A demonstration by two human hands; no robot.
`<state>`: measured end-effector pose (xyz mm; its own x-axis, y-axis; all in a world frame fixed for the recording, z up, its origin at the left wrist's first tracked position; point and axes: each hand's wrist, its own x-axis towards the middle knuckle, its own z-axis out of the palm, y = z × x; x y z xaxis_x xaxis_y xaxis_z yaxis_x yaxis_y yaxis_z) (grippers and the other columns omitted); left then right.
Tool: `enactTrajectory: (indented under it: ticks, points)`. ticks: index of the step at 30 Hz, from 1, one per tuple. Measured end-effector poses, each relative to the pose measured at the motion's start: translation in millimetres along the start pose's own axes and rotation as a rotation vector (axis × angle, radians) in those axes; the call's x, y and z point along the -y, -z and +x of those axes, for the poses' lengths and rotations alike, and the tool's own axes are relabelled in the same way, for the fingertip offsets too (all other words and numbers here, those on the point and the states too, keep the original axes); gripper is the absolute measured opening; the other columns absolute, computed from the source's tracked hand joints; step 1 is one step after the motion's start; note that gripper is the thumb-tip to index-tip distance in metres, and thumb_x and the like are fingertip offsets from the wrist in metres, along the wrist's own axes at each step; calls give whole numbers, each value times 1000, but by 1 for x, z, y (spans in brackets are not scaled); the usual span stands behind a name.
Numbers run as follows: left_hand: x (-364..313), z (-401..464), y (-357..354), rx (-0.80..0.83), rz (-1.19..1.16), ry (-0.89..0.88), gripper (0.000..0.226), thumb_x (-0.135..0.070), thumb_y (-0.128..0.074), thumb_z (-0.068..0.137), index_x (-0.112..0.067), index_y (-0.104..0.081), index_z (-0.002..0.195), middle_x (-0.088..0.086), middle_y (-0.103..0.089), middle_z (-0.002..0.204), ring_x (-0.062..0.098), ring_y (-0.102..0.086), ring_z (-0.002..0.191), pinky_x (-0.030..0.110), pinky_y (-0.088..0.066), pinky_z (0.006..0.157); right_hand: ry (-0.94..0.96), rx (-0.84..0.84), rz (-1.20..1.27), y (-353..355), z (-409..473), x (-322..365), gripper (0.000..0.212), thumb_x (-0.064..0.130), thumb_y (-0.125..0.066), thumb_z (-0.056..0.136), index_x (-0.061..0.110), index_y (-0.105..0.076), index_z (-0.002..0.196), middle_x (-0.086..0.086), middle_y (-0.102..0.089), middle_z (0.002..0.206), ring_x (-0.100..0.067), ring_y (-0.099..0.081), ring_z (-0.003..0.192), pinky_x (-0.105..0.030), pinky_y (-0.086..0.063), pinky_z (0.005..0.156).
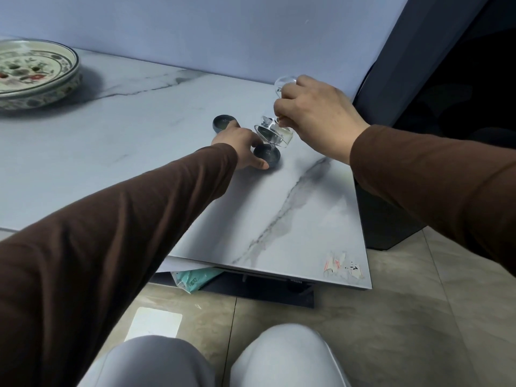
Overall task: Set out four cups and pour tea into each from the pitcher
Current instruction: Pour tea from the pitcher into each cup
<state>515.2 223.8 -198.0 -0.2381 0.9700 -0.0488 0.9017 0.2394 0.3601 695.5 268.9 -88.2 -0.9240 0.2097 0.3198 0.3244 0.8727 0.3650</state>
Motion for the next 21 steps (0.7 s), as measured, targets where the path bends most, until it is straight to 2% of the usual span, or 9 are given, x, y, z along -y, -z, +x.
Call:
enactTrajectory:
  ticks: [3,5,8,12,17,21]
  points:
    - [-1,-1,0,-6,-27,12,61,-64,-71,59,-36,-64,113,-7,-59,98,19,-35,115,38,-46,90,24,-4,-41,0,-2,1,18,18,-46,100,11,-62,102,-8,-61,103,-31,-51,100,-39,-34,64]
    - [-1,-2,1,-16,-41,11,60,-63,-72,59,-36,-65,111,-14,-46,81,20,-36,114,35,-45,86,35,-9,-57,0,-3,2,19,16,-44,101,10,-62,101,-9,-61,102,-31,-51,99,-39,-34,64]
    - [-2,-1,0,-21,-35,0,59,-63,-73,59,-37,-65,111,-20,-37,77,20,-36,115,34,-44,84,54,-11,-64,-1,-4,3,19,13,-44,100,9,-62,99,-10,-61,100,-33,-53,98,-42,-40,68]
    - [0,0,0,-14,-20,-5,58,-63,-72,59,-36,-65,111,-9,-52,89,20,-36,113,34,-44,85,66,-6,-89,-3,-6,4,19,9,-43,100,10,-61,98,-10,-61,100,-33,-53,98,-42,-39,71]
    - [0,1,-1,-13,-15,4,61,-62,-72,60,-36,-64,114,-5,-60,106,21,-36,116,35,-44,89,68,0,-97,-4,-8,5,20,10,-42,100,10,-61,99,-11,-61,100,-33,-53,98,-41,-37,69]
    - [0,1,-1,-2,-7,15,60,-63,-71,60,-37,-64,113,-5,-61,108,20,-35,113,38,-46,90,78,-1,-121,-4,-8,5,20,8,-42,100,8,-62,98,-12,-61,99,-33,-54,95,-38,-30,65]
